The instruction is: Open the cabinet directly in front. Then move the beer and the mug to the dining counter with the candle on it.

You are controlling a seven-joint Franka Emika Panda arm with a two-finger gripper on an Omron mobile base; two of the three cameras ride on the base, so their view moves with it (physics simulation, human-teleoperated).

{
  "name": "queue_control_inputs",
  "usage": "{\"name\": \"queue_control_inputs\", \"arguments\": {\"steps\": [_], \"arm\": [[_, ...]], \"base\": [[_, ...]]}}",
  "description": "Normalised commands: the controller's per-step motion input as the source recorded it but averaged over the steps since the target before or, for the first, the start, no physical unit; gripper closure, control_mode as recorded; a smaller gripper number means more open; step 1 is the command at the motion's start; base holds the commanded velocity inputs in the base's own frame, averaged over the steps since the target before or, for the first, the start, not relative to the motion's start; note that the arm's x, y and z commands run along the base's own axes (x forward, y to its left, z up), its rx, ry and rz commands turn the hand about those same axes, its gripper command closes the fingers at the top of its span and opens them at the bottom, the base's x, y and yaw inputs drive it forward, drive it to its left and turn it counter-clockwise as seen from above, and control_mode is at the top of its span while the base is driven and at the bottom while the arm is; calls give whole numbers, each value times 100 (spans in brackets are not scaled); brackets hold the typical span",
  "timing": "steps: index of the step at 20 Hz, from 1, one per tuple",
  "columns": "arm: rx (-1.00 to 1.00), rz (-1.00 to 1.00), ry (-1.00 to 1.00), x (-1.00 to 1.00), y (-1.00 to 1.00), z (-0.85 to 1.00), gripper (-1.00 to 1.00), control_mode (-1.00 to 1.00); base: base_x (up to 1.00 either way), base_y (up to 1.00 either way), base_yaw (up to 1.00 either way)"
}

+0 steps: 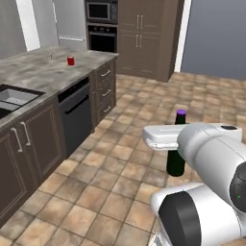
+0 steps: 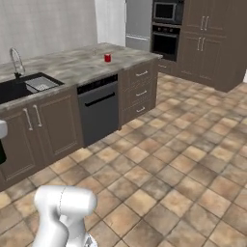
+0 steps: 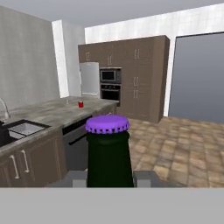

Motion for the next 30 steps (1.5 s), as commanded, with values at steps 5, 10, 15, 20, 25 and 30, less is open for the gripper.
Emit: {"name": "queue_control_inputs", "arguments": {"steps": [5,10,15,20,25,30], "arm": [[0,0,0,0,0,0,100,100],[0,0,0,0,0,0,100,100],[0,0,0,0,0,0,100,100],[0,0,0,0,0,0,100,100],[0,0,0,0,0,0,100,100],[0,0,0,0,0,0,100,100]], "base": [[100,-10,14],[100,0,20],[100,0,29],[100,-5,30],[100,-25,31],[100,-29,33]]}}
